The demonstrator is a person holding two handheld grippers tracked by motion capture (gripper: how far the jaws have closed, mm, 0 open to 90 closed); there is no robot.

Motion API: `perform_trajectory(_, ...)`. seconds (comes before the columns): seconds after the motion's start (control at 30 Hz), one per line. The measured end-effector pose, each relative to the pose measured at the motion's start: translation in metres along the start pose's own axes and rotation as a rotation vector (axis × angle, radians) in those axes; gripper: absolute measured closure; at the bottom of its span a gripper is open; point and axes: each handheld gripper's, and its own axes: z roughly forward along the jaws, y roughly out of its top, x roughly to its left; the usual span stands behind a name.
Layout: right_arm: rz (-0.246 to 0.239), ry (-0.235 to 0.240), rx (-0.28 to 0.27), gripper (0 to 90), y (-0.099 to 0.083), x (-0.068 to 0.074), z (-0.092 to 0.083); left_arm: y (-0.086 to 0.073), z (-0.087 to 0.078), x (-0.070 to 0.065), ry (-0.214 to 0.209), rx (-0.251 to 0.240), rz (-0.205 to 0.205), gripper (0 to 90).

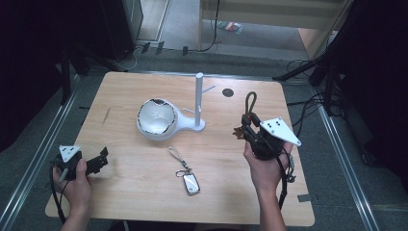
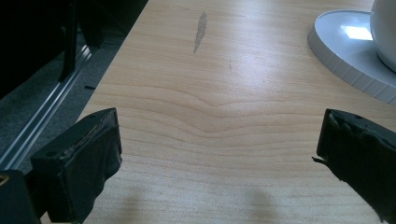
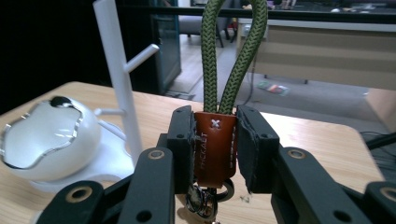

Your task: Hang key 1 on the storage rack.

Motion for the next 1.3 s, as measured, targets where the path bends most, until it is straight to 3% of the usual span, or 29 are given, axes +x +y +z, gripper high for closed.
perform_trajectory(0.3,0.038,0.042,-0.002,69.5,0.007,0.006,0.012,0.0,0.0,0.001,-0.003,0.003,-0.007,0.1)
perform_trajectory(0.77,0.04,0.123,0.022,69.4,0.014,0.016,0.034,0.0,0.0,0.002,-0.002,0.004,-0.011,0.1)
perform_trajectory(1.3,0.004,0.149,0.062,69.1,0.013,0.026,0.053,0.0,0.001,0.001,-0.003,0.002,-0.009,0.1)
